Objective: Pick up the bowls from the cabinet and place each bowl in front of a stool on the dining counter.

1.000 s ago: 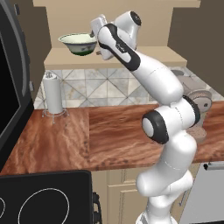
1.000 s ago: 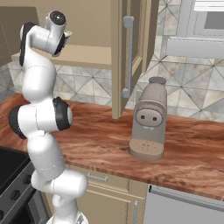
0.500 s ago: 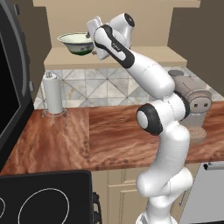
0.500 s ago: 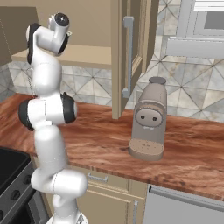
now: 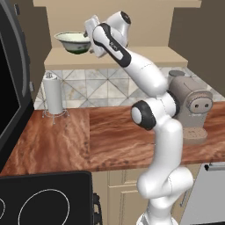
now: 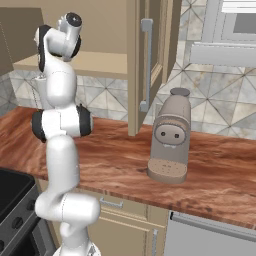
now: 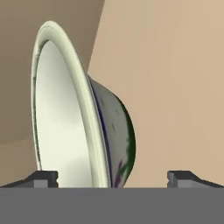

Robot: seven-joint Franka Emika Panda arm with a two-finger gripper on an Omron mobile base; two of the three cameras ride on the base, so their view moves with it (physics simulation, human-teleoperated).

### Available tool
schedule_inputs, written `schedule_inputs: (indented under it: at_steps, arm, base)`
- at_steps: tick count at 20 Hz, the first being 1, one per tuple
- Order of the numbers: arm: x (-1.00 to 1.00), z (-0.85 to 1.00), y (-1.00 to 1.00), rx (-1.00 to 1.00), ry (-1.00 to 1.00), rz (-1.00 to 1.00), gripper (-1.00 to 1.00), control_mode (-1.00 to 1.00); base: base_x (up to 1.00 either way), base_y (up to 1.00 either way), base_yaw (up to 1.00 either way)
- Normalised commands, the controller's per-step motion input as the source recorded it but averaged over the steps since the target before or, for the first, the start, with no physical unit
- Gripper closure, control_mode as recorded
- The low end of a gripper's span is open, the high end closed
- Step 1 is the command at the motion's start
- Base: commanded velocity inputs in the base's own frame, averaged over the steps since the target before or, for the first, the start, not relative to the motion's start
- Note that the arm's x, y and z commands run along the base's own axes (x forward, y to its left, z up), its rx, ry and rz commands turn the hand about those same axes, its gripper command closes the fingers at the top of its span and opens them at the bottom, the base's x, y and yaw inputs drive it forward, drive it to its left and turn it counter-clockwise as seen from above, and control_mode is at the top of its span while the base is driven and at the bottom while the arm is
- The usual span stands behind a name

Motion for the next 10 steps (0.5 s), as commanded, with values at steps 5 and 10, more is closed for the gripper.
schedule_inputs:
  at_steps: [5,10]
  arm:
    - [0.14,0.0,0.13,0.0,0.06,0.02,1.0,-1.0]
    - [0.08,0.0,0.17,0.0,0.05,0.01,1.0,-1.0]
  base:
    - [0.0,0.0,0.0]
    - [0.0,0.0,0.0]
